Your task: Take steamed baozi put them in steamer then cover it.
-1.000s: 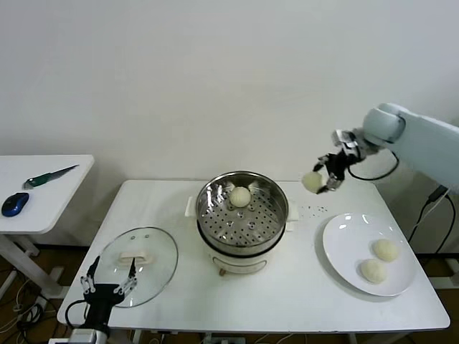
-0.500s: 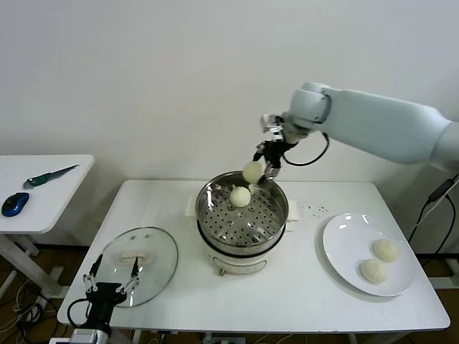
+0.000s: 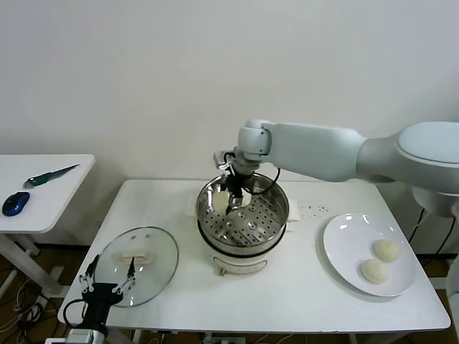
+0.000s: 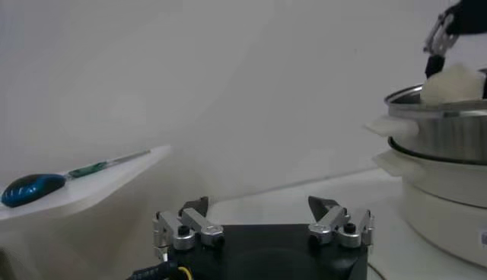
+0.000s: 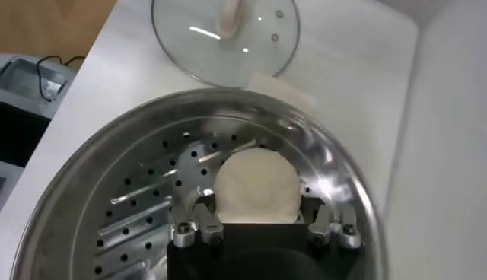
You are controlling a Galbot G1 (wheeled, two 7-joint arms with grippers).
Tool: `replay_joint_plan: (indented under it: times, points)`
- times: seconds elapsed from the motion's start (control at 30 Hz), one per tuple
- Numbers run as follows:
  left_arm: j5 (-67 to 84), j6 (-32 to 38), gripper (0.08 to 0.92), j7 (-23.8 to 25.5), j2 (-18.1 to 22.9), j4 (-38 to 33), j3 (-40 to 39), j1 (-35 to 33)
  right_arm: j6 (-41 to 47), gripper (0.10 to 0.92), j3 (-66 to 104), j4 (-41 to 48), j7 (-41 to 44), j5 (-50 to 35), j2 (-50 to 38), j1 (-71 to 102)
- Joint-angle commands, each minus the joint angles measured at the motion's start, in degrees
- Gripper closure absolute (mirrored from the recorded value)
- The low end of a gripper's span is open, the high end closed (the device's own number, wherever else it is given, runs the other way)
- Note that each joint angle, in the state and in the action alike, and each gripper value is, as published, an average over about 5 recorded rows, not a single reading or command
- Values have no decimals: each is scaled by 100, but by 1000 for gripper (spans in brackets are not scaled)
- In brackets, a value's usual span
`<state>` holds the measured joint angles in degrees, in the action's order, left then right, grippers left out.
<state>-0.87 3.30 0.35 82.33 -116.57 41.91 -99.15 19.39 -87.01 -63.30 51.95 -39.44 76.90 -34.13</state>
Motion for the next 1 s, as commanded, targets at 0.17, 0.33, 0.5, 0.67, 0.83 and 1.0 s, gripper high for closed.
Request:
replay_joint_plan:
  times: [0.17,0.33,0.5,0.67,0.83,1.0]
  points:
    - [-17,-12,177,2,8,67,10,21,50,317,-68,63,-90,52,226,298]
    - [-33,-28,177,5,12,65,8,45,50,269,-33,51,-59,120,189,269]
    - [-40,-23,177,3,16,64,5,31,70,206,82,-65,44,101,-22,50]
    - [-39,-17,177,0,8,48,7,16,-56,203,105,-379,339,47,-671,-520]
    - [-55,-20,177,2,3,25,6,0,-329,202,-47,-1083,730,132,-1888,-1279]
    - [-101,-31,177,12,-3,23,-4,6,-539,203,-356,-1769,942,366,-3279,-1782]
